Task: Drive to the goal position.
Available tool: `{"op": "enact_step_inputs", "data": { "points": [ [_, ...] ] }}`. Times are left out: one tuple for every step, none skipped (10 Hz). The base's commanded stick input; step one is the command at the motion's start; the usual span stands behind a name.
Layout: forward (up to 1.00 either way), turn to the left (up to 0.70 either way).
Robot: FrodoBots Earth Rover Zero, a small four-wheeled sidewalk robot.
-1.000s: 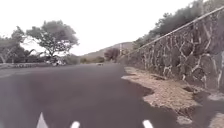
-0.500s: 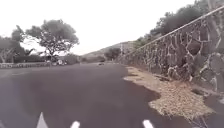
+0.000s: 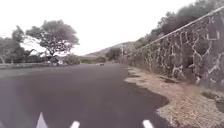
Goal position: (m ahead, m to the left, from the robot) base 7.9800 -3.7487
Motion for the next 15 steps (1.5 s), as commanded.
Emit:
{"op": "enact_step_inputs", "data": {
  "points": [
    [0.50, 0.00],
    [0.50, 0.00],
    [0.50, 0.00],
    [0.50, 0.00],
    [0.50, 0.00],
    [0.50, 0.00],
    [0.50, 0.00],
    [0.50, 0.00],
    [0.50, 0.00],
    [0.50, 0.00],
    [0.50, 0.00],
    [0.50, 0.00],
    [0.50, 0.00],
    [0.50, 0.00],
    [0.50, 0.00]
  ]
}}
